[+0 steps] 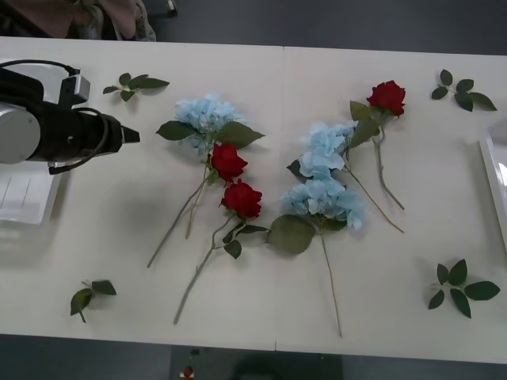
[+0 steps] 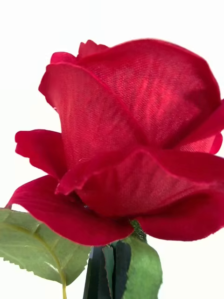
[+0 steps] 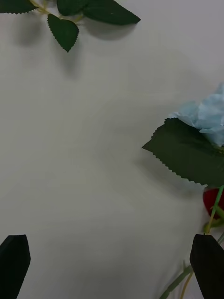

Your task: Put the red flowers into the right box and the blue flowers into the left box

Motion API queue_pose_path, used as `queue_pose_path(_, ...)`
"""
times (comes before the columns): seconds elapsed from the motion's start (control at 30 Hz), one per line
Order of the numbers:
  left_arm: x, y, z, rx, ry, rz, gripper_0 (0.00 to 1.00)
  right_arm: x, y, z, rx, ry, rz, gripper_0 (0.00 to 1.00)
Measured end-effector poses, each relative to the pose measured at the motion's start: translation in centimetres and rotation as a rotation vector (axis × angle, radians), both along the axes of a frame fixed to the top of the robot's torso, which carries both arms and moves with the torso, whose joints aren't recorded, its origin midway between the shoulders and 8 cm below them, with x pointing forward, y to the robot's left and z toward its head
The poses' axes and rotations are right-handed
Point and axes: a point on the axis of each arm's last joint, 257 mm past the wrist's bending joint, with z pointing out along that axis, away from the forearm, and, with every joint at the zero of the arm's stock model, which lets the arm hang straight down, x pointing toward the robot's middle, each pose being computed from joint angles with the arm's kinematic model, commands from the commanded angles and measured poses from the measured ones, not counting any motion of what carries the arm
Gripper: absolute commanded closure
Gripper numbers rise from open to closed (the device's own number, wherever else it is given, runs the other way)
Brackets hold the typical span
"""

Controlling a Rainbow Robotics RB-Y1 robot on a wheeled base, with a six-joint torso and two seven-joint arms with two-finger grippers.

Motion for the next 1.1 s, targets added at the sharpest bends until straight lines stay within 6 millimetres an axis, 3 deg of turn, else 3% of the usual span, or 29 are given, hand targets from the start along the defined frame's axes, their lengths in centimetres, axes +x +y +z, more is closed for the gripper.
queue_pose_path(0.1, 0.5, -1.3, -0.2, -0.009, -0.004, 0.024, 0.00, 0.5, 1.3, -1.6, 0.034, -0.011, 0.001, 0.97)
queue_pose_path(0.13, 0.8, -1.7, -0.3, -0.004, -0.010, 0.029, 0.00, 0.7, 1.8, -2.0, 0.043, -0.015, 0.004, 0.92)
queue_pose_path(0.17, 1.0, -2.1, -0.5, 0.004, -0.019, 0.034, 0.00, 0.9, 2.2, -2.3, 0.049, -0.019, 0.006, 0.80)
queue_pose_path(0.2, 1.2, -2.6, -0.6, 0.012, -0.026, 0.035, 0.00, 1.1, 2.5, -2.5, 0.052, -0.024, 0.009, 0.43)
queue_pose_path(0.23, 1.3, -3.2, -0.9, 0.014, -0.030, 0.035, 0.00, 1.4, 2.8, -2.7, 0.053, -0.029, 0.013, 0.19)
queue_pose_path(0.27, 1.4, -3.8, -1.1, 0.016, -0.034, 0.037, 0.00, 1.5, 2.9, -2.8, 0.054, -0.033, 0.015, 0.02)
queue_pose_path(0.5, 1.4, -8.1, -2.5, -0.064, -0.013, 0.079, 0.00, 1.8, 3.3, -2.6, 0.055, -0.038, 0.023, 0.00)
queue_pose_path(0.63, 1.8, -9.7, -2.8, -0.117, -0.024, 0.075, 0.00, 2.0, 5.3, -1.5, 0.084, -0.002, 0.065, 0.00)
queue_pose_path(0.93, 3.8, -11.2, -5.7, -0.111, -0.035, 0.099, 0.00, 4.1, 11.1, 7.5, 0.100, -0.058, 0.196, 0.00)
queue_pose_path(1.1, 5.7, -12.1, -5.4, -0.044, -0.043, 0.053, 0.00, 6.2, 15.7, 8.4, 0.156, -0.120, 0.192, 0.00)
